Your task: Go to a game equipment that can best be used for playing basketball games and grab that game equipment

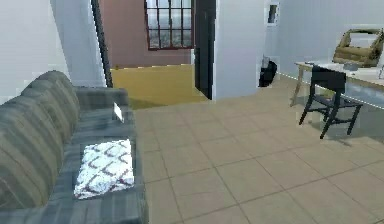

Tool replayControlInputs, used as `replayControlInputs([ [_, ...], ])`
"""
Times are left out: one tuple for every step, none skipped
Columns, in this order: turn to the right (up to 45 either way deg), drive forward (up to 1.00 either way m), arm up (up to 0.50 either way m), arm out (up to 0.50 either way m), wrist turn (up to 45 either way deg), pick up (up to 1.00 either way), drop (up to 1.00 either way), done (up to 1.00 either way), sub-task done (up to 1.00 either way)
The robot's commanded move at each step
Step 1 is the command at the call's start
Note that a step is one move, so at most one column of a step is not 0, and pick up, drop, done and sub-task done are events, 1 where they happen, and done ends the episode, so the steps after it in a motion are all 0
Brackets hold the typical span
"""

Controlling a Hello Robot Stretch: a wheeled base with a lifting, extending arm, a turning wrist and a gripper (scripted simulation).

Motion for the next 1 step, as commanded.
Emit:
replayControlInputs([
  [0.0, 0.75, 0.0, 0.0, 0.0, 0.0, 0.0, 0.0, 0.0],
])
